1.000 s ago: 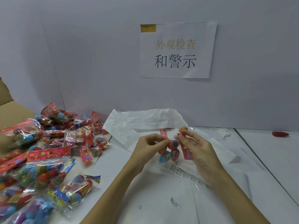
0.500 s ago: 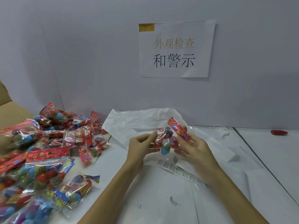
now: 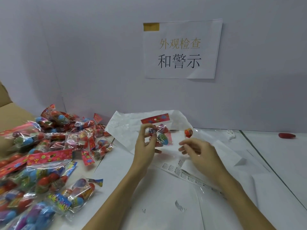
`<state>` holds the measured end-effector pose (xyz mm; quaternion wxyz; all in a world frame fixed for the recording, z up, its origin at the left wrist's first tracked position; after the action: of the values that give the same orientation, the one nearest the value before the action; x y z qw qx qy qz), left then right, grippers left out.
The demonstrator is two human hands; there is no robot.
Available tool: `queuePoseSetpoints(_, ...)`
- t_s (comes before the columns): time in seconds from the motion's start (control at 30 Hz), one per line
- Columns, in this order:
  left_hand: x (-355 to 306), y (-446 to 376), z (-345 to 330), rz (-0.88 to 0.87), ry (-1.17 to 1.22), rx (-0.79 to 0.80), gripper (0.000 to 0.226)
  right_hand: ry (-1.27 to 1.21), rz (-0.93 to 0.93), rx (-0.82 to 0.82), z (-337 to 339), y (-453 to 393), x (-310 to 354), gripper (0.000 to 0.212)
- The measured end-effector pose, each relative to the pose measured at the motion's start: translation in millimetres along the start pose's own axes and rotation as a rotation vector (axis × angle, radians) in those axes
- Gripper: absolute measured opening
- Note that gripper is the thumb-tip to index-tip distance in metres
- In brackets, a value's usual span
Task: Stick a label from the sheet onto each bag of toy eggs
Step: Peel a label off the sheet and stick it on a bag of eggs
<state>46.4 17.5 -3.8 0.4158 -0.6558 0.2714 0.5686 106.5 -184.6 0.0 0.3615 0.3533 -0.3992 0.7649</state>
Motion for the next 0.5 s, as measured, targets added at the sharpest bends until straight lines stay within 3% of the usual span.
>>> queuePoseSetpoints(0.1,12.1,-4.1,5.0,-0.023,-0.223,-0.012,0.049,0.154,0.028,0.208,-18.0,7.0,-1.0,0.016)
queuePoseSetpoints(0.2,19.1,-2.3,-5.1,-0.023,-0.397,0.092,0.04,0.345,0.067,0.327,-26.1,10.9,-3.0,0.039)
queuePoseSetpoints(0.27,23.6,-1.4,-11.2,-0.02,-0.478,0.168,0.027,0.448,0.084,0.364,-27.3,10.9,-2.0,0.047)
queuePoseSetpoints(0.4,36.3,0.6,-17.7,-0.058,-0.634,0.314,0.06,0.547,0.117,0.373,-28.3,10.0,-1.6,0.042)
queuePoseSetpoints(0.5,37.9,2.2,-18.5,-0.074,-0.678,0.341,0.054,0.607,0.097,0.349,-27.1,7.3,-5.1,0.035)
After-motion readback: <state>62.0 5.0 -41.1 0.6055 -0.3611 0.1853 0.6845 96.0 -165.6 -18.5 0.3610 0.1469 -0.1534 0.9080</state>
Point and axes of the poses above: each hand's wrist, its own y-axis away from the middle knuckle, its own z-axis out of the back of the hand, x = y × z, the point moved 7 cm from there along -y, towards the middle knuckle, and after that the axes turned 3 degrees about z, right-handed, at the moved point
